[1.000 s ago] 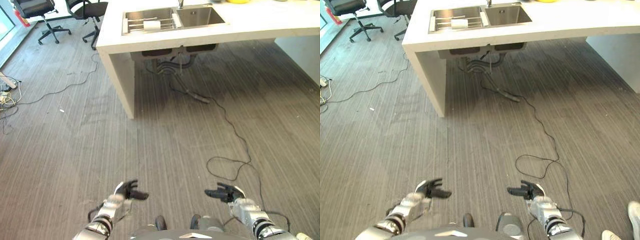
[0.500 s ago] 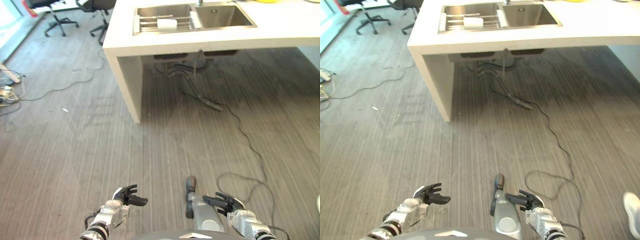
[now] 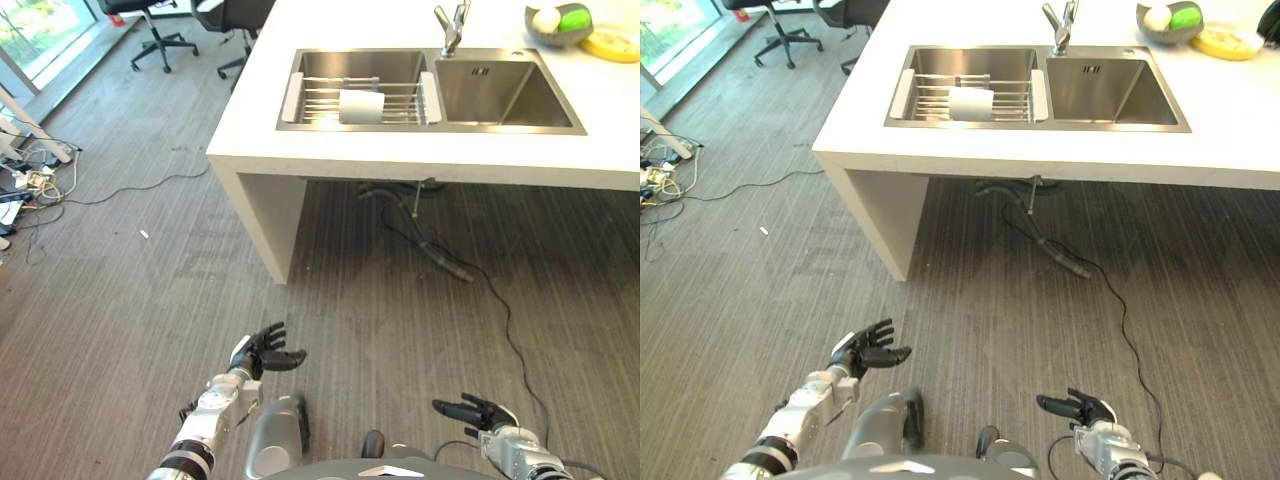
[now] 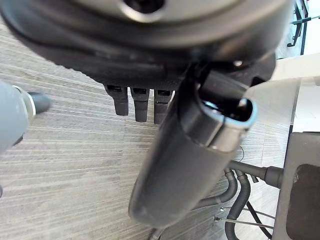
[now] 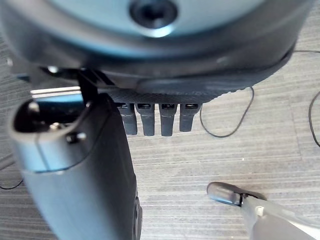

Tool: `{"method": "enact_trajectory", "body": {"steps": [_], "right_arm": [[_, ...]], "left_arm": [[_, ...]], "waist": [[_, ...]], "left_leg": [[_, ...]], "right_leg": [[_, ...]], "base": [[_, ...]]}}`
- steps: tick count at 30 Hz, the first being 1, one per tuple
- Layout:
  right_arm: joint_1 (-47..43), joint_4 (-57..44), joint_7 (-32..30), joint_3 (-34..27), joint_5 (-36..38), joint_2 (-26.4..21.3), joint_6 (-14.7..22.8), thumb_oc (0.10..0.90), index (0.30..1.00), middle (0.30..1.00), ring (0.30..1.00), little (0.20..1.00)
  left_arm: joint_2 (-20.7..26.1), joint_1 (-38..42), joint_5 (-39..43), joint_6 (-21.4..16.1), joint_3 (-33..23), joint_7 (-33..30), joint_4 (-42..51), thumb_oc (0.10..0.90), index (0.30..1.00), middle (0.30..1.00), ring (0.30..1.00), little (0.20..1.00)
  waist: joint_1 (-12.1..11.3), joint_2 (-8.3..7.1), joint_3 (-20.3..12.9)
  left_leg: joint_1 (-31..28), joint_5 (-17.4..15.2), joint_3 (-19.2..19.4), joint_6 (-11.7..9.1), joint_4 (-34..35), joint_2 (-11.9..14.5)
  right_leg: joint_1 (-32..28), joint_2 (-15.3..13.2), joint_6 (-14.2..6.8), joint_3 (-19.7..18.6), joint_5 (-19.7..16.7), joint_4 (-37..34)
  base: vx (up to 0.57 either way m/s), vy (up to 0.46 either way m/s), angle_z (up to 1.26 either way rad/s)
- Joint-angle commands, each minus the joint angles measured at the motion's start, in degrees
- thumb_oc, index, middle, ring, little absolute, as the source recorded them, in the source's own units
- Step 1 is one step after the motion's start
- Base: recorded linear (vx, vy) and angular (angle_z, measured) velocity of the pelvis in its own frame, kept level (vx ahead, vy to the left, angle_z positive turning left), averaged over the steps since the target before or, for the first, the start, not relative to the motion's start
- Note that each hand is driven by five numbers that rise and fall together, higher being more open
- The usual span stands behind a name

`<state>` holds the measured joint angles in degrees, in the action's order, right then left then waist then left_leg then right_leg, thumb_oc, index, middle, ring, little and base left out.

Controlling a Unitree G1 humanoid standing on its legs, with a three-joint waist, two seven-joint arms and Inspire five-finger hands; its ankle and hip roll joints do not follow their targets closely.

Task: Place the dishes in the dishwasher.

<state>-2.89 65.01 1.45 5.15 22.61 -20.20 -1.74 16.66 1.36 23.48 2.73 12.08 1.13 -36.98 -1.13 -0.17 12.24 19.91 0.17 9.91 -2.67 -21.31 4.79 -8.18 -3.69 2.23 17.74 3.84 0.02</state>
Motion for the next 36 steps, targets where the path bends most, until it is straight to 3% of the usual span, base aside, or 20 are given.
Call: {"method": "enact_trajectory", "body": {"steps": [1, 2, 3, 5, 8, 12, 15, 17, 20, 21, 22, 23, 24, 26, 29, 33, 34, 36], "right_arm": [[0.9, 1.7, 0.5, -1.0, -0.3, -1.6, 1.1, 0.800, 0.900, 0.900, 0.900, 0.900], [1.3, 4.2, 0.6, -1.6, -1.0, -1.1, 1.0, 0.800, 0.900, 0.900, 0.900, 0.900], [1.7, 7.6, 1.2, -2.6, -2.7, -0.7, 0.6, 0.800, 0.900, 0.900, 0.900, 0.900], [2.0, 9.5, 1.3, -3.2, -3.5, -0.6, 0.6, 0.800, 0.900, 0.900, 0.900, 0.900], [4.7, 16.6, 2.8, -7.6, -4.1, 1.9, -0.8, 0.800, 0.900, 0.900, 0.900, 0.900], [5.0, 16.9, 3.6, -7.3, -4.1, 3.2, -0.8, 0.800, 0.900, 0.900, 0.900, 0.900], [4.3, 15.7, 3.9, -6.2, -3.9, 3.2, -0.6, 0.800, 0.900, 0.900, 0.900, 0.900], [3.4, 13.2, 4.2, -4.5, -3.8, 3.0, -0.1, 0.800, 0.900, 0.900, 0.900, 0.900], [2.8, 12.1, 4.2, -3.9, -3.9, 2.8, 0.0, 0.800, 0.900, 0.900, 0.900, 0.900], [2.3, 10.4, 4.1, -3.1, -3.8, 2.6, 0.4, 0.800, 0.900, 0.900, 0.900, 0.900], [2.3, 10.4, 4.1, -3.1, -3.8, 2.6, 0.4, 0.800, 0.900, 0.900, 0.900, 0.900], [1.7, 9.5, 4.2, -2.2, -3.7, 2.5, 0.4, 0.800, 0.900, 0.900, 0.900, 0.900], [1.7, 9.5, 4.2, -2.2, -3.7, 2.5, 0.4, 0.800, 0.900, 0.900, 0.900, 0.900], [1.7, 8.7, 5.0, -1.4, -3.9, 2.6, 0.1, 0.800, 0.900, 0.900, 0.900, 0.900], [1.9, 9.0, 5.6, -1.2, -4.6, 2.8, -0.2, 0.800, 0.900, 0.900, 0.900, 0.900], [2.6, 10.6, 5.7, -1.1, -5.8, 2.6, -0.3, 0.800, 0.900, 0.900, 0.900, 0.900], [4.2, 11.9, 5.9, -1.6, -5.8, 2.1, -0.4, 0.800, 0.900, 0.900, 0.900, 0.900], [5.1, 12.3, 5.6, -2.1, -5.1, 1.7, -0.2, 0.800, 0.900, 0.900, 0.900, 0.900]], "left_arm": [[3.4, 1.7, 3.3, -4.0, -3.6, -1.3, 5.0, 0.800, 0.900, 0.900, 0.900, 0.900], [3.7, 0.9, 4.0, -4.4, -5.3, -1.5, 7.1, 0.800, 0.900, 0.900, 0.900, 0.900], [4.5, -0.1, 3.1, -5.2, -8.1, -2.2, 11.6, 0.800, 0.900, 0.900, 0.900, 0.900], [5.1, -0.7, 2.3, -5.6, -9.6, -2.7, 14.7, 0.800, 0.900, 0.900, 0.900, 0.900], [5.8, -4.4, -1.3, -8.1, -19.3, -6.3, 30.6, 0.800, 0.900, 0.900, 0.900, 0.900], [7.0, -3.6, -5.2, -9.8, -24.1, -9.4, 38.9, 0.800, 0.900, 0.900, 0.900, 0.900], [9.0, -1.2, -6.8, -10.2, -24.5, -10.3, 40.3, 0.800, 0.900, 0.900, 0.900, 0.900], [12.3, 3.2, -8.6, -11.1, -24.3, -10.5, 43.5, 0.800, 0.900, 0.900, 0.900, 0.900], [13.4, 4.7, -9.2, -11.4, -24.0, -10.7, 44.3, 0.800, 0.900, 0.900, 0.900, 0.900], [14.4, 7.1, -9.9, -12.3, -22.3, -10.7, 46.1, 0.800, 0.900, 0.900, 0.900, 0.900], [14.4, 7.1, -9.9, -12.3, -22.3, -10.7, 46.1, 0.800, 0.900, 0.900, 0.900, 0.900], [14.5, 9.2, -8.7, -13.1, -19.5, -9.4, 47.5, 0.800, 0.900, 0.900, 0.900, 0.900], [14.5, 9.2, -8.7, -13.1, -19.5, -9.4, 47.5, 0.800, 0.900, 0.900, 0.900, 0.900], [13.9, 11.7, -6.9, -13.4, -15.6, -7.7, 46.5, 0.800, 0.900, 0.900, 0.900, 0.900], [14.3, 13.6, -7.0, -13.4, -13.3, -6.6, 45.4, 0.800, 0.900, 0.900, 0.900, 0.900], [14.2, 14.1, -7.3, -12.6, -11.7, -5.2, 44.6, 0.800, 0.900, 0.900, 0.900, 0.900], [14.2, 13.5, -8.6, -12.5, -11.8, -5.1, 42.8, 0.800, 0.900, 0.900, 0.900, 0.900], [14.3, 13.8, -9.2, -12.4, -11.8, -5.4, 41.3, 0.800, 0.900, 0.900, 0.900, 0.900]], "waist": [[-2.8, -0.24, 1.2], [-4.1, -0.08, 1.0], [-5.2, 0.27, 0.1], [-5.5, 0.33, -0.5], [-6.9, -0.20, -1.6], [-6.3, -0.22, -1.5], [-6.0, 0.19, -1.6], [-5.7, 0.80, -2.2], [-5.6, 1.07, -2.3], [-5.0, 1.14, -2.4], [-5.0, 1.14, -2.4], [-3.8, 1.09, -2.2], [-3.8, 1.09, -2.2], [-2.2, 0.85, -2.0], [-1.8, 0.36, -2.5], [-1.4, 0.02, -3.9], [-0.4, 0.07, -5.1], [0.3, 0.25, -5.5]], "left_leg": [[-5.9, 1.9, -1.4, -1.6, 5.8, -1.8], [-5.4, 4.0, -1.0, -1.9, 8.8, -1.8], [-9.5, 3.7, -0.8, -1.1, 13.8, -2.2], [-10.9, 3.7, -1.2, -0.8, 15.4, -2.7], [-15.9, 1.4, -0.5, 1.4, 18.1, -3.9], [-19.4, -0.2, -1.2, 3.8, 19.6, -4.8], [-21.0, -0.9, -0.8, 4.2, 20.8, -5.2], [-23.1, -1.3, -0.3, 3.9, 22.9, -4.8], [-23.5, -1.4, -0.4, 3.5, 23.2, -4.3], [-24.1, -1.9, -0.8, 3.0, 23.3, -4.0], [-24.1, -1.9, -0.8, 3.0, 23.3, -4.0], [-25.4, -2.7, -1.1, 2.4, 23.4, -4.0], [-25.4, -2.7, -1.1, 2.4, 23.4, -4.0], [-27.4, -3.8, -1.2, 1.9, 23.6, -4.3], [-28.5, -4.7, -0.1, 1.2, 23.4, -4.5], [-28.5, -5.1, 0.5, 0.0, 22.8, -3.3], [-29.6, -5.1, 0.9, -1.3, 22.6, -1.5], [-30.0, -4.7, 0.7, -2.2, 22.7, -0.3]], "right_leg": [[4.7, -1.1, -6.8, -2.3, 1.8, 4.2], [2.7, -0.3, -7.1, -3.0, 2.3, 3.3], [1.4, -0.2, -8.0, -3.0, 3.2, 3.4], [1.3, -0.2, -8.3, -3.1, 3.4, 3.9], [2.3, -2.5, -10.8, -1.1, 4.2, 12.5], [6.3, -4.1, -13.8, -1.7, -0.2, 25.1], [8.0, -5.3, -14.3, -1.8, -1.3, 28.0], [9.3, -8.3, -13.4, 0.4, -0.5, 24.0], [9.7, -9.0, -13.0, 0.9, -0.4, 21.7], [10.7, -10.3, -12.9, -0.1, -1.8, 16.5], [10.7, -10.3, -12.9, -0.1, -1.8, 16.5], [13.1, -11.9, -13.8, -2.4, -5.3, 12.9], [13.1, -11.9, -13.8, -2.4, -5.3, 12.9], [13.6, -12.5, -15.2, -5.6, -8.8, 9.5], [11.7, -13.3, -16.0, -3.9, -10.7, 6.1], [8.9, -12.0, -15.8, -1.8, -9.5, 1.3], [7.2, -9.9, -15.3, -1.8, -9.1, -1.5], [6.0, -8.3, -14.7, -1.8, -8.8, -3.4]], "base": [[0.25, 0.090, -0.58], [0.46, 0.210, -0.65], [0.47, 0.244, -0.34], [0.26, 0.153, -0.48], [0.21, 0.131, -0.25], [0.11, 0.097, 0.10], [0.06, 0.059, 0.11], [0.15, -0.001, 0.01], [0.08, -0.052, -0.01], [0.12, -0.100, 0.01], [0.20, -0.157, -0.02], [0.11, -0.085, -0.05], [0.21, -0.137, -0.08], [0.19, -0.113, -0.04], [0.11, -0.079, 0.03], [0.17, -0.204, -0.16], [0.23, -0.272, -0.15], [0.23, -0.287, -0.37]]}}
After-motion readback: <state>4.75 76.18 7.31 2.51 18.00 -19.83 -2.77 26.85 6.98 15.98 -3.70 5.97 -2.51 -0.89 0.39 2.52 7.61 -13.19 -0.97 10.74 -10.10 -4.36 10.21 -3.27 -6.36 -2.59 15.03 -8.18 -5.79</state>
